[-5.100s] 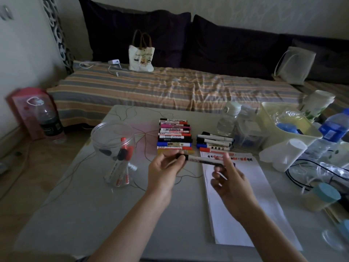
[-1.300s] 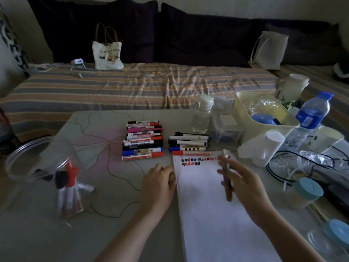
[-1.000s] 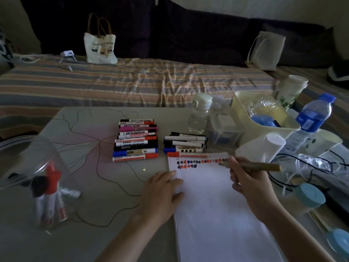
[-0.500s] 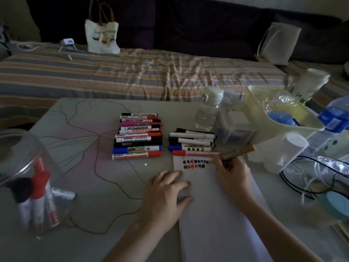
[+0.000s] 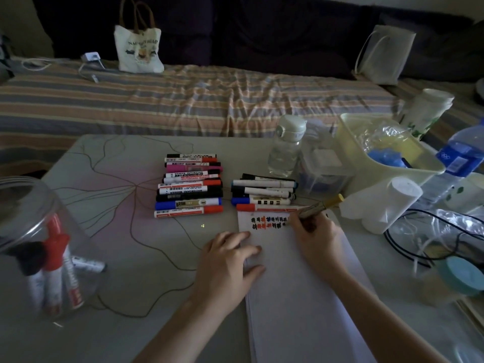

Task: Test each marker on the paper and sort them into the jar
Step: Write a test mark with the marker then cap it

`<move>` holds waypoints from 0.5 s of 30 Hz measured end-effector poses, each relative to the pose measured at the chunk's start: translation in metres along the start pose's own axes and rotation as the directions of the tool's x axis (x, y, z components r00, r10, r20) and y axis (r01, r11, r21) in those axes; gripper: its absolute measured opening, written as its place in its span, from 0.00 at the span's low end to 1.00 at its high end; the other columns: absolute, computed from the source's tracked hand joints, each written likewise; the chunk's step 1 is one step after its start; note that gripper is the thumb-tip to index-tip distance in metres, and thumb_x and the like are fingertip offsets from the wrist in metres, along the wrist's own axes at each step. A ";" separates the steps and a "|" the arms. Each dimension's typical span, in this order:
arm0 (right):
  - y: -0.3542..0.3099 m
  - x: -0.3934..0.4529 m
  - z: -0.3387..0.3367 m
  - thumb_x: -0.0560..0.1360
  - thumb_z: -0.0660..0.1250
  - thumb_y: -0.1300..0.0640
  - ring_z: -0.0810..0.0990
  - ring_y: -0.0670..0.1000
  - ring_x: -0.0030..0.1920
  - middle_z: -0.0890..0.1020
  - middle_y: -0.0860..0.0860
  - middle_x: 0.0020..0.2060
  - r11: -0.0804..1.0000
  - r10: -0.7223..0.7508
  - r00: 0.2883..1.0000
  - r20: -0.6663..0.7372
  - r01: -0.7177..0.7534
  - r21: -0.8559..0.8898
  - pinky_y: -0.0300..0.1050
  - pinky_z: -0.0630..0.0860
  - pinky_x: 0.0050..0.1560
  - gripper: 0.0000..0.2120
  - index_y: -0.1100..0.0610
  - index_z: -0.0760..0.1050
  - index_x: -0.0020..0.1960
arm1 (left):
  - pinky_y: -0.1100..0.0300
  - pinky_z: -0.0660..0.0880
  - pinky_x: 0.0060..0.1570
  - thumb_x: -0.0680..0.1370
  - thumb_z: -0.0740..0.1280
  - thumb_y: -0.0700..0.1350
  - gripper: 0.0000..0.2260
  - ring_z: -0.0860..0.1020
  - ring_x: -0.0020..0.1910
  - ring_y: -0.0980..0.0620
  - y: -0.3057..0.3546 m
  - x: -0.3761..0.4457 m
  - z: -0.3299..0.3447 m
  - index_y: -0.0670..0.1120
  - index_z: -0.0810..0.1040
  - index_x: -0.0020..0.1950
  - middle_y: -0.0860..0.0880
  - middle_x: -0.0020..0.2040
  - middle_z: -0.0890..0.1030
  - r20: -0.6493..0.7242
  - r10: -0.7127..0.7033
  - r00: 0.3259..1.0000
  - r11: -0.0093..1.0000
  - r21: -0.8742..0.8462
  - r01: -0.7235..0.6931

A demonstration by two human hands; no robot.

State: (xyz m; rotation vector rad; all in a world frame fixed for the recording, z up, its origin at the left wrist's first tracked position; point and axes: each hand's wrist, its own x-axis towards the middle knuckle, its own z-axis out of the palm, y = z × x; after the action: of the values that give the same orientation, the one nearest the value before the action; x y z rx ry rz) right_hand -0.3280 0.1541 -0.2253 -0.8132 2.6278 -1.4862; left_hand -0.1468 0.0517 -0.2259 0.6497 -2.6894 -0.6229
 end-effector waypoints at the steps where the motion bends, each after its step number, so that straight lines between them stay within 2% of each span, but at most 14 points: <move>1: 0.000 0.000 -0.001 0.74 0.71 0.51 0.78 0.48 0.33 0.81 0.50 0.33 1.000 0.002 1.000 -0.007 -0.002 0.012 0.34 0.70 0.32 0.10 0.57 0.77 0.39 | 0.60 0.57 0.68 0.76 0.65 0.60 0.19 0.62 0.70 0.55 0.000 0.000 0.000 0.58 0.76 0.66 0.59 0.72 0.68 0.001 0.002 1.000 1.000 0.001 -0.002; 9: 0.001 -0.002 -0.001 0.74 0.71 0.52 0.79 0.44 0.36 0.81 0.47 0.33 0.999 -0.029 0.999 0.035 0.028 0.035 0.34 0.73 0.32 0.08 0.55 0.78 0.40 | 0.62 0.56 0.67 0.76 0.65 0.60 0.19 0.62 0.70 0.56 0.000 0.000 0.000 0.58 0.76 0.66 0.60 0.72 0.67 0.013 -0.002 1.000 1.000 0.024 0.002; 11: 0.003 0.000 -0.001 0.74 0.71 0.53 0.79 0.48 0.36 0.81 0.49 0.34 0.999 -0.014 1.000 0.020 0.013 0.044 0.38 0.75 0.34 0.07 0.56 0.77 0.41 | 0.61 0.57 0.67 0.76 0.65 0.60 0.19 0.63 0.70 0.56 0.001 0.000 0.000 0.58 0.76 0.65 0.59 0.72 0.68 0.008 -0.001 1.000 1.000 0.023 0.001; 15: 0.006 0.000 -0.002 0.74 0.70 0.48 0.81 0.53 0.38 0.82 0.52 0.36 0.999 -0.015 0.999 0.051 0.013 0.045 0.54 0.80 0.40 0.11 0.56 0.78 0.41 | 0.61 0.57 0.67 0.76 0.66 0.60 0.19 0.63 0.70 0.55 0.002 0.000 -0.001 0.58 0.77 0.65 0.59 0.71 0.68 -0.002 0.004 1.000 1.000 0.025 -0.004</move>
State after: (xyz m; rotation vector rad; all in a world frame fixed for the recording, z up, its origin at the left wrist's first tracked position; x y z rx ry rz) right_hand -0.3311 0.1579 -0.2290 -0.8553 2.5486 -1.5004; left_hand -0.1475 0.0533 -0.2240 0.6515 -2.7001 -0.5881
